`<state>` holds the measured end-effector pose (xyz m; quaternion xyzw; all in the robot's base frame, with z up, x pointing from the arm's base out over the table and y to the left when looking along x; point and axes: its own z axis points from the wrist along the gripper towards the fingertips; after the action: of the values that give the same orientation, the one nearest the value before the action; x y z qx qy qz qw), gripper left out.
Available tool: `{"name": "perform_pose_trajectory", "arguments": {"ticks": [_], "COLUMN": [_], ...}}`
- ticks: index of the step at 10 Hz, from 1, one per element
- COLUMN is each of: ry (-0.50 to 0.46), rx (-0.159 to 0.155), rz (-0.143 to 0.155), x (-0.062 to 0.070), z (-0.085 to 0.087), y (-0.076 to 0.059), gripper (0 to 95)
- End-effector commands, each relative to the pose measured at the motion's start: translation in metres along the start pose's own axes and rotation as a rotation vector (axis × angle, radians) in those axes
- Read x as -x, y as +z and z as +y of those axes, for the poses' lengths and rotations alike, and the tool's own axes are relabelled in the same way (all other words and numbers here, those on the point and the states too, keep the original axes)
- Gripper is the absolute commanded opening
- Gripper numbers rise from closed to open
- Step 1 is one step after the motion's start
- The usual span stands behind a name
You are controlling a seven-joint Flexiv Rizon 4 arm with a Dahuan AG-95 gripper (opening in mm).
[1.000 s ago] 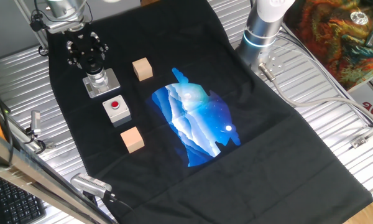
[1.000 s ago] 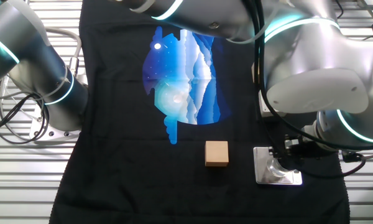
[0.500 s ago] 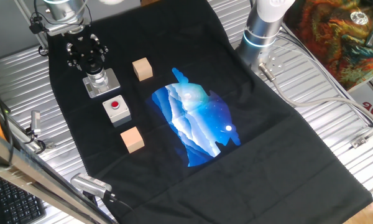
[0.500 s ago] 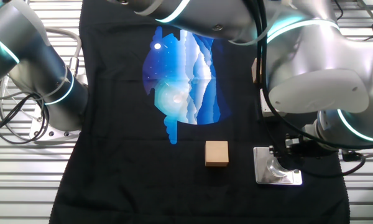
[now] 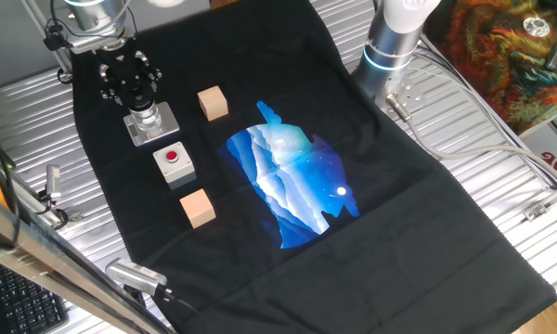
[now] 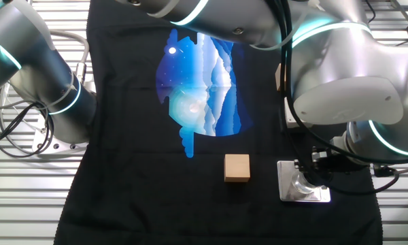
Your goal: Screw the lid onto the jar
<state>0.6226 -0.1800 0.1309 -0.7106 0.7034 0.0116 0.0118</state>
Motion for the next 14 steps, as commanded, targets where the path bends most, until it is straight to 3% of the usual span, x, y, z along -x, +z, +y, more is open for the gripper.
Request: {"name": "perform_pose_trajectory", "arguments": {"ticks": [1,14], "ry": [0.003,0.006], "rx": [-0.001,-0.002], "rz": [0.002,0.002], "x": [-0.0005,-0.0023], "z": [-0.0005,-0.0017], "y": [0.001,0.0081], "gripper": [76.0,76.0]}}
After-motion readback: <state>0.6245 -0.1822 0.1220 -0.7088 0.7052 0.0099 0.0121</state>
